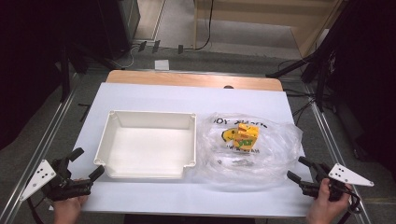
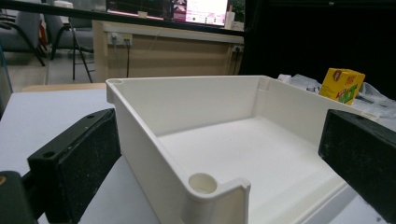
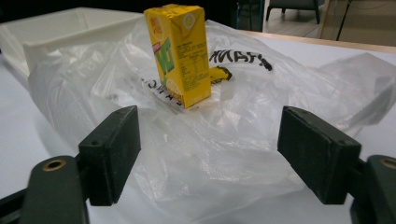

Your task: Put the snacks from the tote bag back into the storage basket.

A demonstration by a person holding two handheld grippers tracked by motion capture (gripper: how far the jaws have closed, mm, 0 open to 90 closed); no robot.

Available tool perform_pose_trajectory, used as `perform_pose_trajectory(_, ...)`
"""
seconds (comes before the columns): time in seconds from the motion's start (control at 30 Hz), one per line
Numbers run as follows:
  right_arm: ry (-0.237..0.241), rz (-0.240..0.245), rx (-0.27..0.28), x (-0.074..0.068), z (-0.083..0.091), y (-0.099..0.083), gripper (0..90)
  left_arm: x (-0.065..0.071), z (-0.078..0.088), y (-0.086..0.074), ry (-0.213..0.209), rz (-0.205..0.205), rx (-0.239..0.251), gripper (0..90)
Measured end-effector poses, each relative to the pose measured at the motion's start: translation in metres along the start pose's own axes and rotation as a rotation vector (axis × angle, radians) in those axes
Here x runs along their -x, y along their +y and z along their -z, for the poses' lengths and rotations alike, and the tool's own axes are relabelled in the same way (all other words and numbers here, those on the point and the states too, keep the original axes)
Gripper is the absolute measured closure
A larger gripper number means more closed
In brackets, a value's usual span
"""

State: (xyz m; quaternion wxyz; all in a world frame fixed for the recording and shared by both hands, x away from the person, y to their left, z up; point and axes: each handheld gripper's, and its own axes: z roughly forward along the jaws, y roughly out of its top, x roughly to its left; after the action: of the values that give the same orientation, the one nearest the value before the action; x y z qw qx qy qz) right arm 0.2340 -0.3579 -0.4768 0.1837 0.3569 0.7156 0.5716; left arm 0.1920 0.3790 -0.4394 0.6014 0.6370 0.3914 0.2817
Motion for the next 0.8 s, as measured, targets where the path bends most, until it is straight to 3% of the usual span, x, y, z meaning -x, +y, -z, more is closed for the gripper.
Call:
perform_pose_trajectory(0.07, 0.023, 0.002, 0.001, -0.002, -0.002, 0.007, 21.7, 0.0, 0.0, 0.0, 0.0, 0.0, 0.001, 0.0)
perform_pose_trajectory(0.13, 0.108, -0.027, 0.061, -0.001, -0.005, 0.015, 18.5, 0.0, 0.0, 0.0, -0.001, 0.0, 0.001, 0.0)
perform_pose_trajectory(0.27, 0.054, -0.02, 0.03, -0.004, -0.012, 0.025, 18.3, 0.0, 0.0, 0.0, -0.009, -0.006, 0.001, 0.0)
perform_pose_trajectory(0.5, 0.009, 0.03, -0.017, -0.003, -0.02, 0.026, 18.9, -0.002, 0.001, 0.0, -0.015, 0.005, 0.011, 0.0)
perform_pose_trajectory(0.63, 0.013, 0.048, -0.053, -0.001, -0.031, 0.025, 17.7, -0.002, 0.001, 0.0, -0.014, 0.01, 0.011, 0.0)
perform_pose_trajectory(0.8, 0.026, 0.038, -0.026, -0.002, -0.032, 0.023, 14.4, -0.001, -0.001, 0.0, -0.005, 0.001, -0.003, 0.0)
